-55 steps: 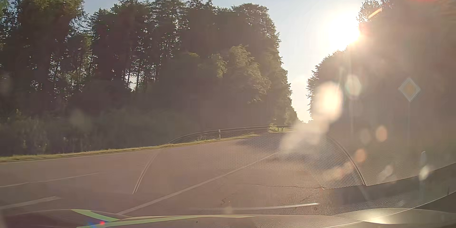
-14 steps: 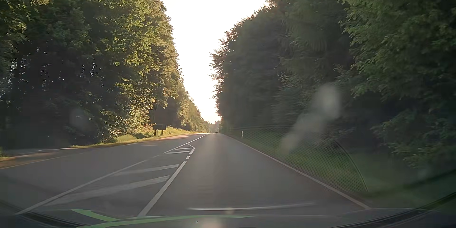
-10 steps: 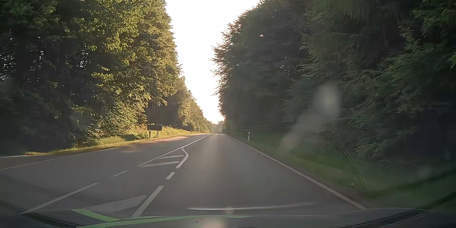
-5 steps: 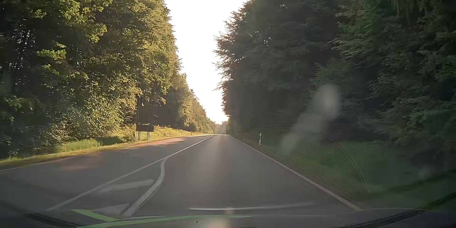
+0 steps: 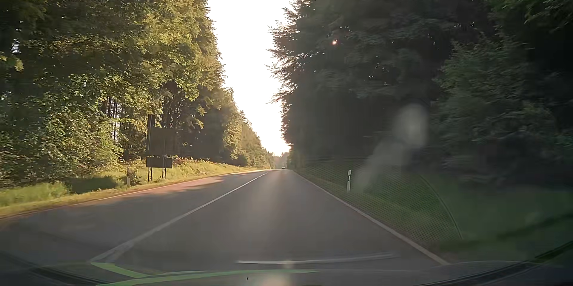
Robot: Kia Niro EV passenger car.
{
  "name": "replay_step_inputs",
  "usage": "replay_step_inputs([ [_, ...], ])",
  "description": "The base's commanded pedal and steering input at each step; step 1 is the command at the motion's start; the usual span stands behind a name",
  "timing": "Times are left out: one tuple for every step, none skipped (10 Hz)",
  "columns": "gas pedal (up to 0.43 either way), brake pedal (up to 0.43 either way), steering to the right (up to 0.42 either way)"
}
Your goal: Follow the waypoints while adhering to traffic rules and regulations
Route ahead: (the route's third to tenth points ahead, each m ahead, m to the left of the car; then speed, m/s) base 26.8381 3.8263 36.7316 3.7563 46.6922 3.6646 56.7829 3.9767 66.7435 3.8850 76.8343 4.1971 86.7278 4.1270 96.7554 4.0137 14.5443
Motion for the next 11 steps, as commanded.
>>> replay_step_inputs([
  [0.350, 0.000, -0.004],
  [0.350, 0.000, -0.004],
  [0.350, 0.000, -0.004],
  [0.339, 0.000, -0.004],
  [0.339, 0.000, -0.004],
  [0.339, 0.000, -0.004],
  [0.339, 0.000, -0.003],
  [0.339, 0.000, -0.003],
  [0.331, 0.000, -0.002],
  [0.331, 0.000, 0.001],
  [0.319, 0.000, 0.001],
])
